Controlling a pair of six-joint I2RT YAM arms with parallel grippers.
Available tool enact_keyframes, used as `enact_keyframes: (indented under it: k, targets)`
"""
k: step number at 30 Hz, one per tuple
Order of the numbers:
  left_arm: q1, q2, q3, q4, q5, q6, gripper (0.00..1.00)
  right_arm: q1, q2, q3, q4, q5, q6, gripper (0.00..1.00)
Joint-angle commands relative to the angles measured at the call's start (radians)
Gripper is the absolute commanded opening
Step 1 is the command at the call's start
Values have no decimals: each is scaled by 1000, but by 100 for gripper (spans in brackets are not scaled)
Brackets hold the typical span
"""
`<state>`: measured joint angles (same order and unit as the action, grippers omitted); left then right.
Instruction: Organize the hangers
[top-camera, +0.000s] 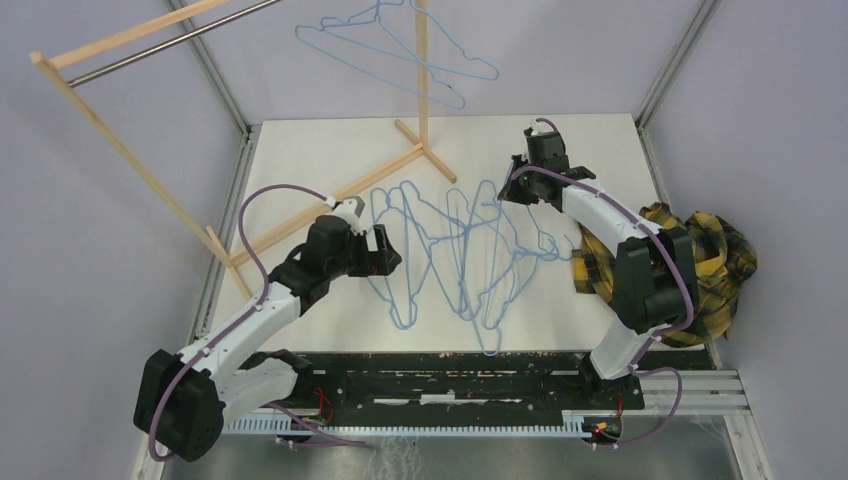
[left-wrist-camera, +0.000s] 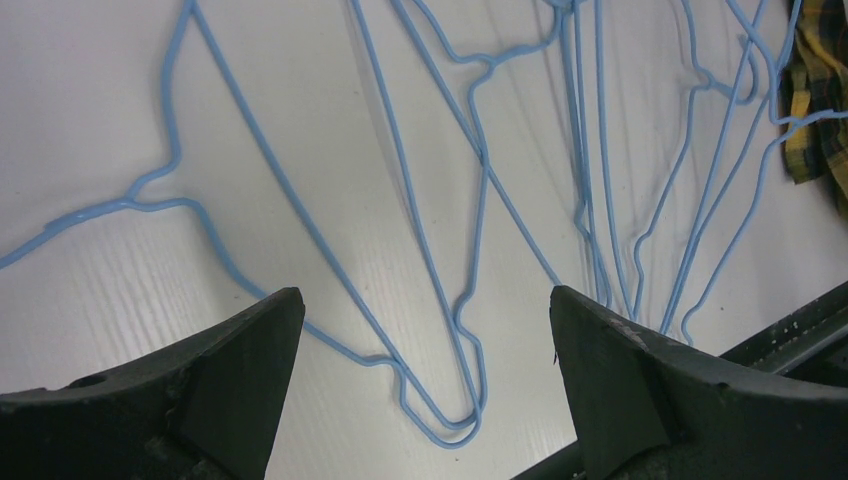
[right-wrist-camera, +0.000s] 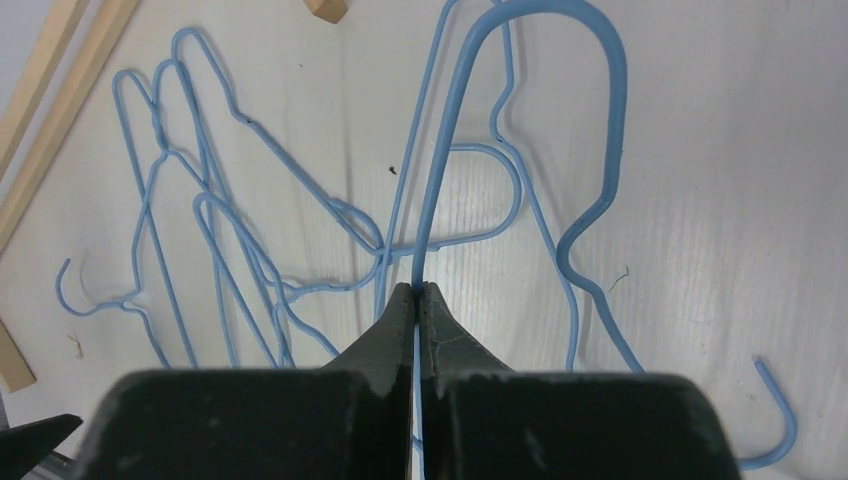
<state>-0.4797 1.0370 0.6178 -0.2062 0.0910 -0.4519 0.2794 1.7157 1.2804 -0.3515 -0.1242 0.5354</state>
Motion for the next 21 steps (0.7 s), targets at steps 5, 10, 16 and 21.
enact_keyframes:
  k: [5,10,16,21]
  targets:
    - [-262,187,101,226,-139,-56,99,-3,-4,-3,52,-58,42,1]
    - [-370,311,127,363,-164,-74,99,-2,6,-1,62,-75,47,1]
    - [-427,408,177,395,-167,-97,99,-3,28,6,67,-84,43,1]
    - [-468,447,212,395,-181,-105,99,-3,77,17,76,-97,41,2]
